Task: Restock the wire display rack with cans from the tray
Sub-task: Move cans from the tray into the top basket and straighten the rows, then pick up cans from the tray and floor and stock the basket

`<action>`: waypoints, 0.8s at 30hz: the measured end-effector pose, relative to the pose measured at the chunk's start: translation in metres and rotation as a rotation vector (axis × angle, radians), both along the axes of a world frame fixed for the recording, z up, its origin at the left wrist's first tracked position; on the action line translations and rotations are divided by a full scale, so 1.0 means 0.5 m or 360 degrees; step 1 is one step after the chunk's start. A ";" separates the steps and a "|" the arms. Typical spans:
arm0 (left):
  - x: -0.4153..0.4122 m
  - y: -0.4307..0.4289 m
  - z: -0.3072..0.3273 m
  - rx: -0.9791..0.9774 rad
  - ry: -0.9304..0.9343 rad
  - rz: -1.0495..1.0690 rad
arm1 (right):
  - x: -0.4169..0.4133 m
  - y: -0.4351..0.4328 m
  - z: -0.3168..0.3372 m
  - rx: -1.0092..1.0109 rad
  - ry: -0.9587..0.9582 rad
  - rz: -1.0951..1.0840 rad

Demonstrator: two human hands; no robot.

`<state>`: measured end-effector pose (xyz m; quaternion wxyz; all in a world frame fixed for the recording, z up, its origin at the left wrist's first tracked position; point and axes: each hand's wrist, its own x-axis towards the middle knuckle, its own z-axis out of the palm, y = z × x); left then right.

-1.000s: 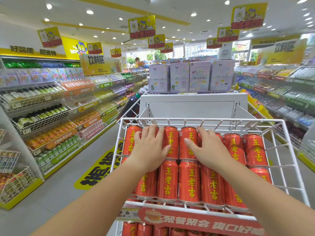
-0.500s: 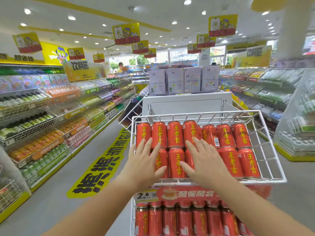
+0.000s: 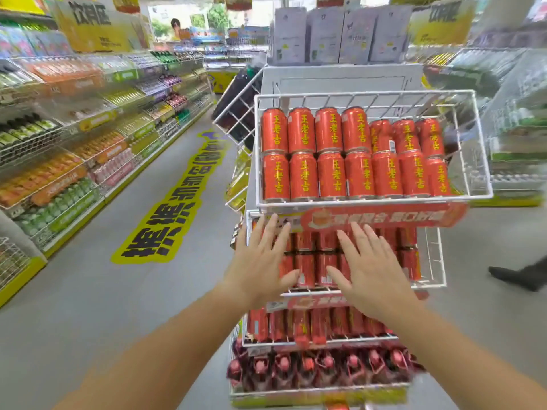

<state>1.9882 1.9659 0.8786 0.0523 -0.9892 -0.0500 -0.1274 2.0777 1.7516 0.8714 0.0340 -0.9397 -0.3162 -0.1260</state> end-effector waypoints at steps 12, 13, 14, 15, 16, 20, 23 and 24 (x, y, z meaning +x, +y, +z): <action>-0.083 -0.062 -0.393 -0.0151 0.0289 -0.0045 | -0.081 -0.070 -0.376 -0.0275 0.0362 0.0020; -0.093 -0.064 -0.440 -0.0168 0.0336 -0.0023 | -0.086 -0.073 -0.424 -0.0313 0.0403 0.0038; -0.103 -0.066 -0.490 -0.0188 0.0380 -0.0005 | -0.090 -0.075 -0.473 -0.0340 0.0444 0.0058; -0.114 -0.067 -0.542 -0.0209 0.0430 0.0005 | -0.093 -0.077 -0.525 -0.0356 0.0500 0.0073; -0.126 -0.069 -0.597 -0.0237 0.0478 0.0009 | -0.096 -0.080 -0.579 -0.0367 0.0560 0.0085; -0.176 -0.075 -0.821 -0.0301 0.0709 0.0082 | -0.116 -0.100 -0.803 -0.0392 0.0728 0.0113; -0.214 -0.083 -0.996 -0.0313 0.0929 0.0143 | -0.136 -0.126 -0.975 -0.0472 0.0864 0.0105; -0.227 -0.086 -1.056 -0.0332 0.0991 0.0156 | -0.144 -0.136 -1.031 -0.0487 0.0911 0.0092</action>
